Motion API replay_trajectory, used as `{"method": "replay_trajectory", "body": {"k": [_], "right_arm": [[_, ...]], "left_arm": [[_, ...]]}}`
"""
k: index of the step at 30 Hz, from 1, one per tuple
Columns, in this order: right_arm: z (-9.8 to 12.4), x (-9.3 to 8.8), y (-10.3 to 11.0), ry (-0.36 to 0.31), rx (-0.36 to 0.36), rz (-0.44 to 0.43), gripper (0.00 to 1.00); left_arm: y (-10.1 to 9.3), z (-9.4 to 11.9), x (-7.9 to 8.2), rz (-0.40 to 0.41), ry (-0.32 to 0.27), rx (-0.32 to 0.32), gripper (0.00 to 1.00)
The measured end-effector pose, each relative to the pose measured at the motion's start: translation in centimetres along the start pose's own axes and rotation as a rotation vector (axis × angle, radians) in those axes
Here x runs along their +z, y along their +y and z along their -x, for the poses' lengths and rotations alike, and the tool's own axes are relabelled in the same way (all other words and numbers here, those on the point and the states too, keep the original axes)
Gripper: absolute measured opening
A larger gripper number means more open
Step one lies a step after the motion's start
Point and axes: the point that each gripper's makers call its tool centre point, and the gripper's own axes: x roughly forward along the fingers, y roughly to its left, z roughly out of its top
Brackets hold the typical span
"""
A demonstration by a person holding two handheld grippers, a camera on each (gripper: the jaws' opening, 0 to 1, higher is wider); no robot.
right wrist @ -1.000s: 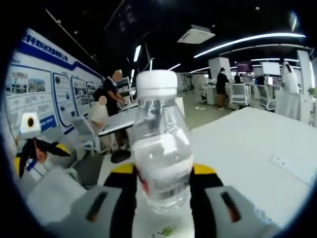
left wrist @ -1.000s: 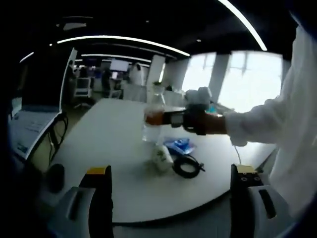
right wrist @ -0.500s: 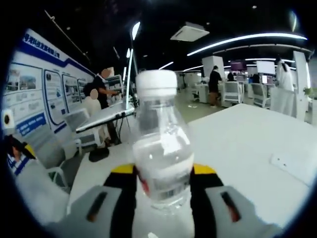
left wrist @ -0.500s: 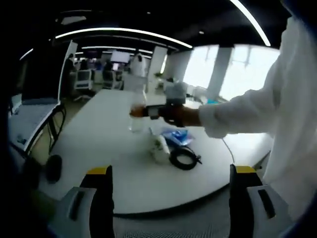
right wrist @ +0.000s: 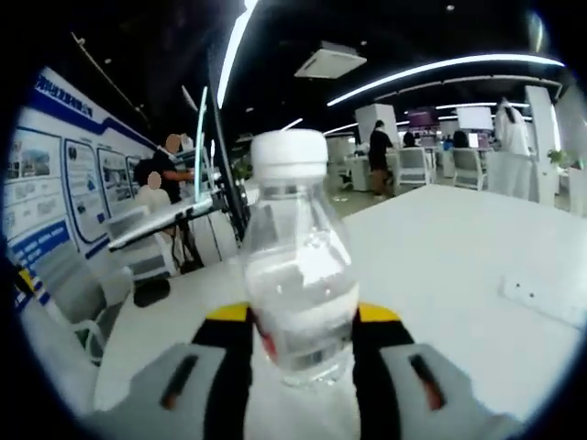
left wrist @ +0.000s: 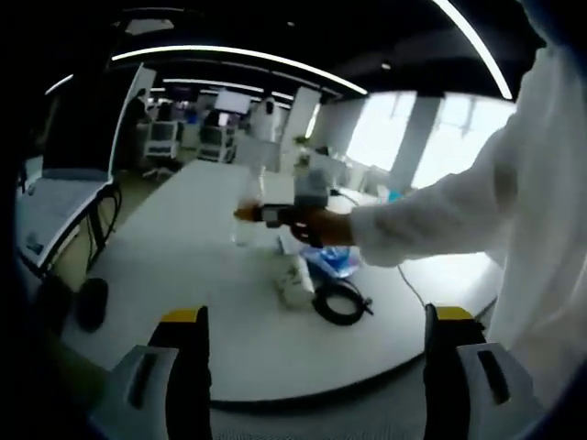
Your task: Arrange the tabletop items into an orderly group along one side of the table until the central work area is clear of visible clutter.
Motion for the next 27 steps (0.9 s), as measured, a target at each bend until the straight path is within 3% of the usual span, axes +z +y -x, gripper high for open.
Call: {"method": "replay_trajectory", "body": {"k": [6, 7, 12, 16, 18, 21, 27], "right_arm": [[-0.9, -1.8, -0.7, 0.017, -0.020, 0.016, 0.39], [-0.9, -1.4, -0.8, -0.015, -0.022, 0.019, 0.39], [-0.4, -1.5, -0.4, -0.017, -0.028, 0.021, 0.39], [-0.6, -2.0, -0.4, -0.007, -0.026, 0.049, 0.40], [-0.7, -2.0, -0.1, 0.009, -0.026, 0.064, 0.40], [-0.9, -2.2, 0.2, 0.070, -0.029, 0.155, 0.40], [-0.9, -2.0, -0.1, 0.036, -0.044, 0.114, 0.40]], "left_arm": [[-0.5, 0.1, -0.2, -0.028, 0.024, -0.006, 0.94], [-0.6, 0.1, -0.1, -0.023, 0.018, -0.010, 0.94], [-0.7, -0.2, -1.0, -0.018, 0.047, -0.015, 0.93], [-1.1, -0.6, -0.8, -0.014, 0.039, -0.027, 0.93], [-1.3, -0.7, -0.8, -0.017, 0.037, -0.029, 0.93], [-1.3, -0.7, -0.9, -0.013, 0.036, -0.028, 0.92], [-0.9, -0.1, -1.0, 0.014, 0.021, -0.012, 0.92]]}}
